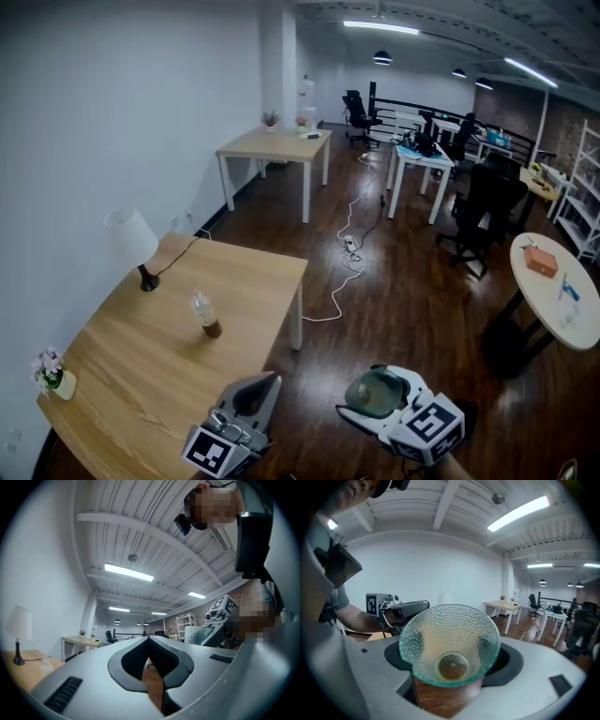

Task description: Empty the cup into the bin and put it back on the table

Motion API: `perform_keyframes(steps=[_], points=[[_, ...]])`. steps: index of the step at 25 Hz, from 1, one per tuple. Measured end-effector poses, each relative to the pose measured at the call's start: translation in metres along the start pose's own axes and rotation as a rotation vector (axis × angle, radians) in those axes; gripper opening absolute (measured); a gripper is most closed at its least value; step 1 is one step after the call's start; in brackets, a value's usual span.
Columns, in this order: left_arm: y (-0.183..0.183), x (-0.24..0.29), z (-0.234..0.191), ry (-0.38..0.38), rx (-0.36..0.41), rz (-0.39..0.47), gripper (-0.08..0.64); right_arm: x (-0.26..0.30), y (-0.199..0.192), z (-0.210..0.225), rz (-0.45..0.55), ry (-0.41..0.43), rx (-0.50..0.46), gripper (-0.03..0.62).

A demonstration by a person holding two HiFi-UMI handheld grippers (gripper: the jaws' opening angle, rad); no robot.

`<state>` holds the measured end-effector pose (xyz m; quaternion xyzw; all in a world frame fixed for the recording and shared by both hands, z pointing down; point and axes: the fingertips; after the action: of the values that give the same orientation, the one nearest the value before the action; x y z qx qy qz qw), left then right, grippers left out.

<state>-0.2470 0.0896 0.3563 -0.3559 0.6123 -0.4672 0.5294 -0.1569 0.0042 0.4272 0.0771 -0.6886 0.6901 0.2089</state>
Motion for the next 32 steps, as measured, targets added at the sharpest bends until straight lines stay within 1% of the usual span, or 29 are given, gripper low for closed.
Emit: perform_keyframes(steps=[3, 7, 9, 11, 15, 18, 20, 24, 30, 32], points=[[-0.016, 0.037, 0.047, -0.085, -0.034, -0.025, 0.005, -0.052, -0.023, 0.031, 0.008, -0.098, 0.057, 0.400], [-0.037, 0.083, 0.112, -0.196, -0.078, -0.041, 0.005, -0.122, -0.045, 0.062, 0.040, -0.235, 0.112, 0.400], [-0.043, 0.105, 0.155, -0.275, -0.101, -0.040, 0.005, -0.158, -0.058, 0.077, 0.052, -0.301, 0.132, 0.400], [-0.050, 0.125, 0.202, -0.344, -0.117, -0.044, 0.005, -0.193, -0.077, 0.091, 0.049, -0.345, 0.136, 0.402], [-0.063, 0.156, 0.285, -0.474, -0.149, -0.043, 0.005, -0.257, -0.097, 0.110, 0.077, -0.436, 0.182, 0.400], [-0.070, 0.171, 0.337, -0.567, -0.164, -0.047, 0.005, -0.298, -0.114, 0.115, 0.083, -0.510, 0.208, 0.400], [-0.071, 0.180, 0.369, -0.614, -0.183, -0.047, 0.005, -0.325, -0.128, 0.119, 0.076, -0.562, 0.223, 0.400], [-0.075, 0.198, 0.417, -0.699, -0.200, -0.060, 0.005, -0.370, -0.149, 0.129, 0.083, -0.641, 0.284, 0.400], [-0.093, 0.229, 0.472, -0.840, -0.221, -0.098, 0.005, -0.427, -0.185, 0.153, 0.067, -0.784, 0.363, 0.400], [-0.101, 0.241, 0.487, -0.893, -0.239, -0.112, 0.005, -0.441, -0.193, 0.162, 0.063, -0.839, 0.383, 0.400]])
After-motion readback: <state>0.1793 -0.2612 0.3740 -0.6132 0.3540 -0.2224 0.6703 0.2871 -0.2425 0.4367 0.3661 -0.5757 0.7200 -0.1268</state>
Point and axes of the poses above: the fingertips, and each gripper's own axes: x forward along the fingers, z to its right, y out of its top, and after that the axes turned 7 degrees about y, right-handed
